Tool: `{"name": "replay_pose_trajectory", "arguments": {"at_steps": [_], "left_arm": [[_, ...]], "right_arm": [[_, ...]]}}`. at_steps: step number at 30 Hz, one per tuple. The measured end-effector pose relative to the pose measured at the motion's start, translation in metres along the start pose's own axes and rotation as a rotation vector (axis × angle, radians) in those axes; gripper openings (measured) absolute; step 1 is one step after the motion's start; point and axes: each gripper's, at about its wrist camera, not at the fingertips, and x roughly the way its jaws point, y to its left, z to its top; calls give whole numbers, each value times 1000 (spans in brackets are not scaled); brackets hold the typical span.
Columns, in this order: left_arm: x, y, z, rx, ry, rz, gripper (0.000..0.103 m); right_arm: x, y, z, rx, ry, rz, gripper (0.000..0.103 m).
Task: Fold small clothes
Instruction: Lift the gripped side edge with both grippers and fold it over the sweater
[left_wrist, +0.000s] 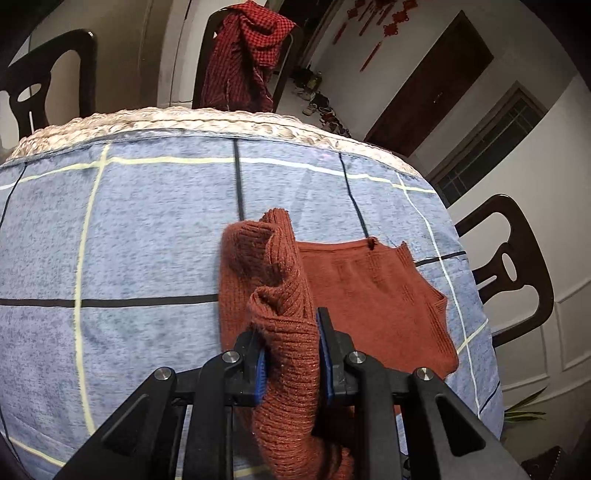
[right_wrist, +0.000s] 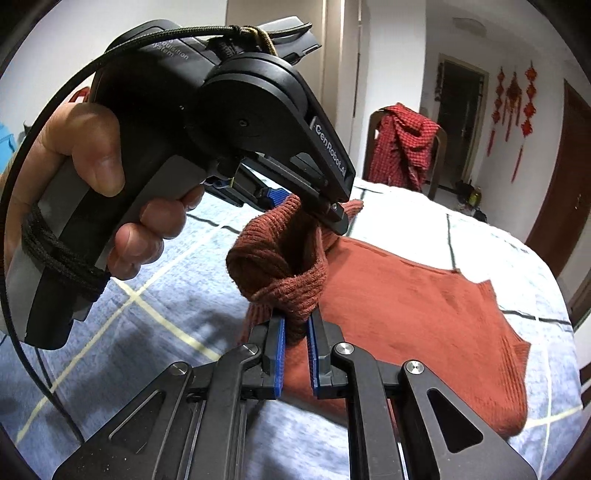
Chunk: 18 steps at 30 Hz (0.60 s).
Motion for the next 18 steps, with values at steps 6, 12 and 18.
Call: {"name": "replay_pose_trajectory", "arguments": {"at_steps": [6, 12, 18], "left_arm": [[11, -19, 2, 12, 20, 3, 25], [19, -43, 6, 27, 31, -1, 25], [27, -62, 9, 44, 41, -21, 25]], "right_arm": [[-10, -18, -10, 68, -9, 15, 10], [-22, -35, -14, 127, -26, 10, 10], [-35, -49, -21, 159, -32, -12, 10]]}}
